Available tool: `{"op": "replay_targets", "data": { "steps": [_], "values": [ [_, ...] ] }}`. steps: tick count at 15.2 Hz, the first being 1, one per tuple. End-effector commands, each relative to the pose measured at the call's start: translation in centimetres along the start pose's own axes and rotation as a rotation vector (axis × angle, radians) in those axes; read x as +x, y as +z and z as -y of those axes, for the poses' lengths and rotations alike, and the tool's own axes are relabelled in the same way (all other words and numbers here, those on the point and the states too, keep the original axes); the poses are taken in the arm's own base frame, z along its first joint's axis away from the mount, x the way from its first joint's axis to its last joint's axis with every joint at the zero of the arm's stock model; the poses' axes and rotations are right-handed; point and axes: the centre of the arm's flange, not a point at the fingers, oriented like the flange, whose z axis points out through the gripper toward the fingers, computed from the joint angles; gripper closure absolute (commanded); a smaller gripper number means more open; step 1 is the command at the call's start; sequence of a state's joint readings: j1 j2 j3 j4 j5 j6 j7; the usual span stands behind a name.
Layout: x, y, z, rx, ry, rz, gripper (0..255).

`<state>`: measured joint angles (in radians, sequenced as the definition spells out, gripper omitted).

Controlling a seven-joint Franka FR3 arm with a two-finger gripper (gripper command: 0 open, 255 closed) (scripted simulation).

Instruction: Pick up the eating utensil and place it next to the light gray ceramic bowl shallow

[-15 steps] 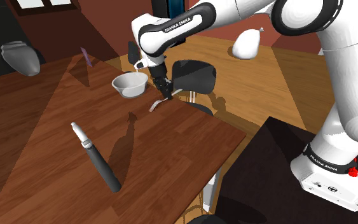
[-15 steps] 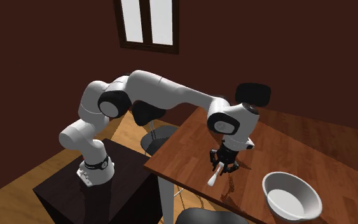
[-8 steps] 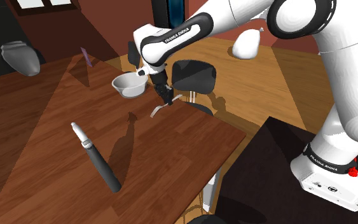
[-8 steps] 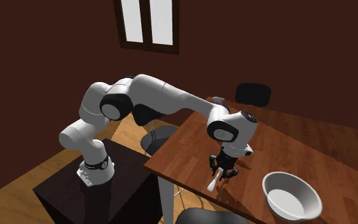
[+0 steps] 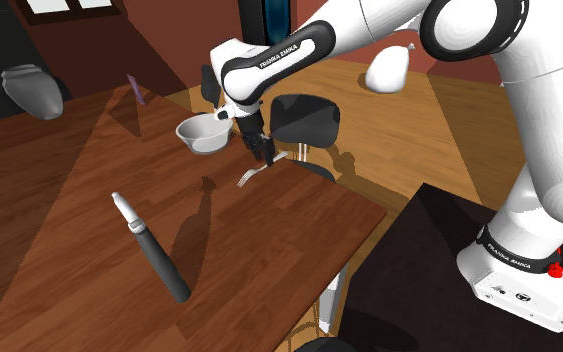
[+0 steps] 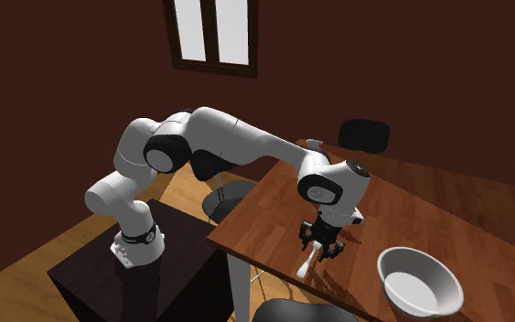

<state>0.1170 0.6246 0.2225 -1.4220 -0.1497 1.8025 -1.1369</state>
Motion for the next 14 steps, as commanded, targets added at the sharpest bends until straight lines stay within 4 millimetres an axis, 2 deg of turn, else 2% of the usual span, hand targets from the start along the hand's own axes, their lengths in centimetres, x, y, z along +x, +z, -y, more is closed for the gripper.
{"op": "replay_targets", "data": {
  "steps": [1,5,9,14],
  "values": [
    [0.0,0.0,0.0,0.0,0.0,0.0,0],
    [0.0,0.0,0.0,0.0,0.0,0.0,0],
    [0.0,-5.0,0.0,0.0,0.0,0.0,0],
    [0.0,-5.0,0.0,0.0,0.0,0.0,0]
  ]
}}
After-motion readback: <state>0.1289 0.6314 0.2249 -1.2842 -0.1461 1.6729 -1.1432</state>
